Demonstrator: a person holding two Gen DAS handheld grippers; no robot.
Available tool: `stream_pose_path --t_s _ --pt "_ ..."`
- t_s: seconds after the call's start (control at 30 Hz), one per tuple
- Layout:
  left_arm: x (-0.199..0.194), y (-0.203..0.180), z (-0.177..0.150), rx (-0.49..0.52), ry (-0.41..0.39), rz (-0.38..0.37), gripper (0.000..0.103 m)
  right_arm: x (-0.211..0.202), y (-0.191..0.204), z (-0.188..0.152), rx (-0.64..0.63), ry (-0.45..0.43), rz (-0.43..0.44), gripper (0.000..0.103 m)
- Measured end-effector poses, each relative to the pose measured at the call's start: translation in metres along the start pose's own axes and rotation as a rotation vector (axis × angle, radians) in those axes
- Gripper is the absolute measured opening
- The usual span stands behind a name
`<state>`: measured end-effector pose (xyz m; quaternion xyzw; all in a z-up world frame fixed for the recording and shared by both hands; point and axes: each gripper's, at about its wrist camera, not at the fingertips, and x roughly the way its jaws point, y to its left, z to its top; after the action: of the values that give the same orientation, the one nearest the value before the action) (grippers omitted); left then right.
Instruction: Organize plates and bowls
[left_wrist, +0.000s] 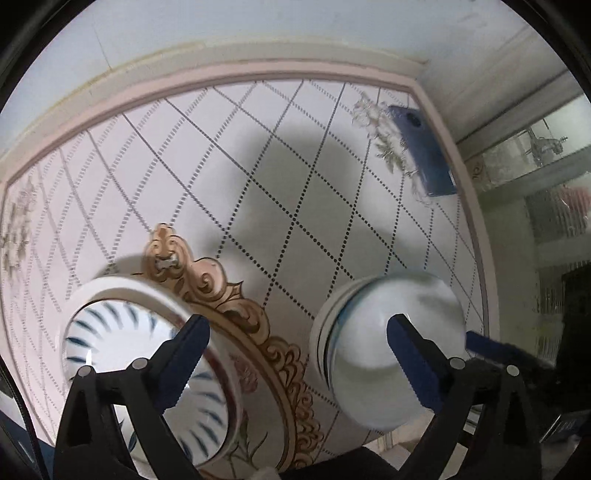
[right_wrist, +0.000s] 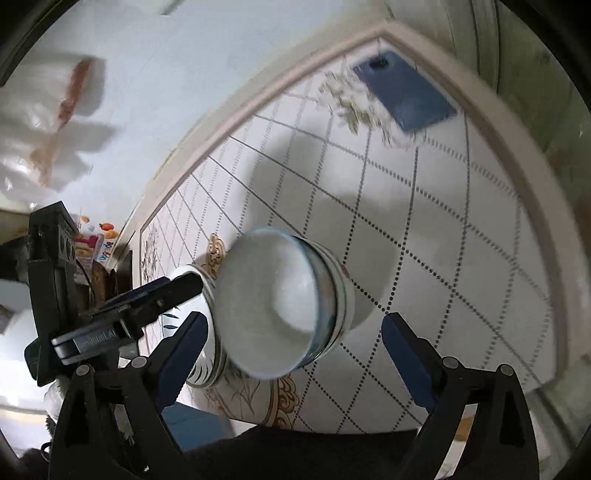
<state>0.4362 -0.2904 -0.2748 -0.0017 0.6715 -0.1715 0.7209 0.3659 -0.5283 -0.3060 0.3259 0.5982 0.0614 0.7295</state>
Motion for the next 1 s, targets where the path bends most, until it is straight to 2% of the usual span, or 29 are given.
stream_pose_path --t_s 0.13,0.3,0.37,0.5,0.57,0.6,0.67,0.8,0.83,1.0 --pt "0.024 -0.003 0.01 0.001 0.057 -0.014 0.098 0.03 -0.016 0.008 0.029 0.052 0.039 0.097" --pt "0.047 -0.011 0.016 0.021 0.111 -0.058 0.096 0.058 -0.024 0.013 0.025 0.101 0.047 0.097" --pt "0.051 -0.013 0.017 0.025 0.123 -0.066 0.091 0.065 -0.025 0.014 0.019 0.111 0.055 0.097" --pt "0.057 -0.019 0.018 0.037 0.127 -0.082 0.088 0.072 -0.025 0.016 0.01 0.1 0.057 0.097" --pt "0.06 -0.021 0.018 0.039 0.135 -0.096 0.082 0.075 -0.026 0.018 0.01 0.101 0.059 0.095" --pt "0.062 -0.021 0.018 0.039 0.139 -0.101 0.079 0.078 -0.027 0.019 0.015 0.106 0.064 0.092" --pt "0.065 -0.022 0.015 0.042 0.151 -0.111 0.066 0.083 -0.028 0.02 0.022 0.116 0.08 0.087" --pt "0.065 -0.025 0.012 0.036 0.144 -0.142 0.055 0.096 -0.032 0.019 0.058 0.144 0.13 0.074" --pt "0.064 -0.025 0.012 0.037 0.143 -0.151 0.048 0.099 -0.033 0.019 0.068 0.148 0.127 0.069" --pt "0.059 -0.027 0.011 0.039 0.117 -0.129 0.045 0.101 -0.041 0.019 0.113 0.133 0.133 0.057"
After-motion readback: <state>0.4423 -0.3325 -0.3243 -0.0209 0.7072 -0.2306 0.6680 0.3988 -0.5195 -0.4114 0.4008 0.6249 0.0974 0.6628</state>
